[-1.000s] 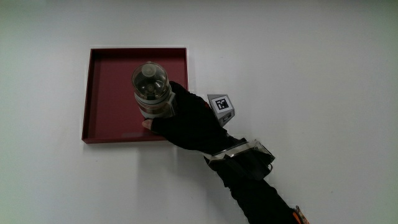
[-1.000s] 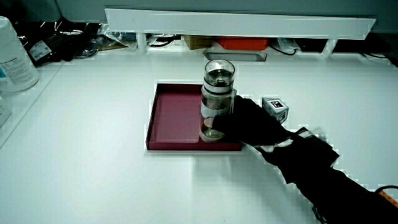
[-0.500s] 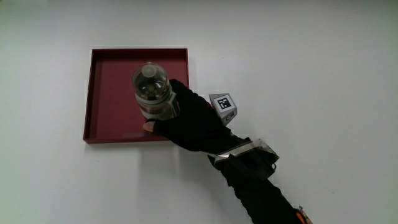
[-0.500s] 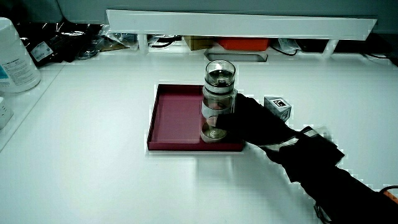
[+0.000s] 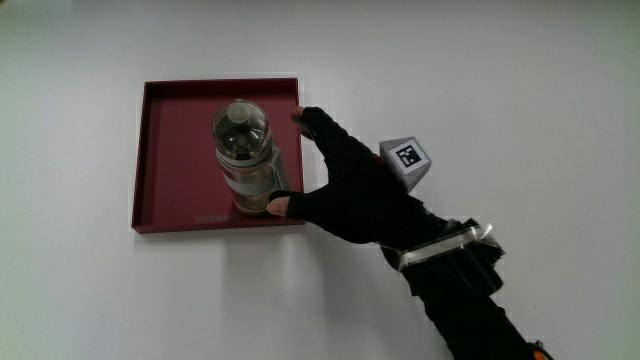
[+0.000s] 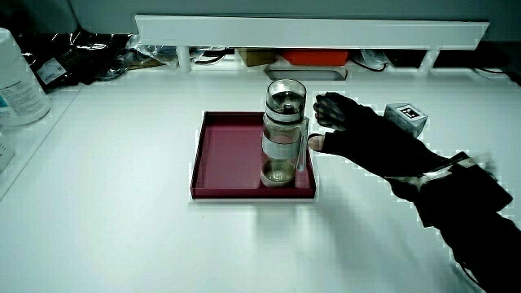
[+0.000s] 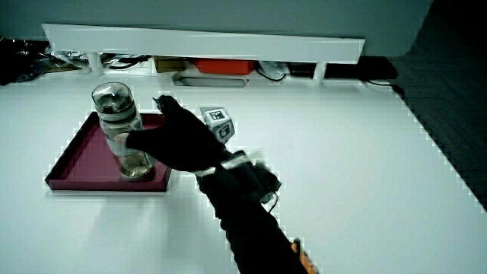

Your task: Place bottle

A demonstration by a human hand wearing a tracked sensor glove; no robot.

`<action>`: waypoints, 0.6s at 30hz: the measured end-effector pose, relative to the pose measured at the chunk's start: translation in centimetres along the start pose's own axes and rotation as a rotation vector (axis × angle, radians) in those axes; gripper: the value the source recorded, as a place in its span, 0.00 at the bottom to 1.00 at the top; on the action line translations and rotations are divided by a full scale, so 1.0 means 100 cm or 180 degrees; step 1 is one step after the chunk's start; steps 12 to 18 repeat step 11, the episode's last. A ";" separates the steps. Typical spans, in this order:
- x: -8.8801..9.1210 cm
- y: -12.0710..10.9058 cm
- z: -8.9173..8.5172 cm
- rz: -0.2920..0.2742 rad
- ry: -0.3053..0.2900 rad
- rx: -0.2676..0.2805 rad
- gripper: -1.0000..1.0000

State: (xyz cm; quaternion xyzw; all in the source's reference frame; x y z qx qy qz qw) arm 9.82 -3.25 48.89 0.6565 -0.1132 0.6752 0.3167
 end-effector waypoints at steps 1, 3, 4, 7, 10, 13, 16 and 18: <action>-0.004 -0.002 0.002 0.0062 0.0016 -0.0017 0.00; -0.016 -0.009 0.008 0.0010 -0.0089 -0.0054 0.00; -0.023 -0.012 0.010 0.0019 -0.0100 -0.0094 0.00; -0.037 -0.024 0.020 0.0004 -0.0242 -0.0127 0.00; -0.049 -0.037 0.028 -0.0094 -0.0446 -0.0121 0.00; -0.049 -0.040 0.032 -0.0008 -0.0500 -0.0140 0.00; -0.049 -0.040 0.032 -0.0008 -0.0500 -0.0140 0.00; -0.049 -0.040 0.032 -0.0008 -0.0500 -0.0140 0.00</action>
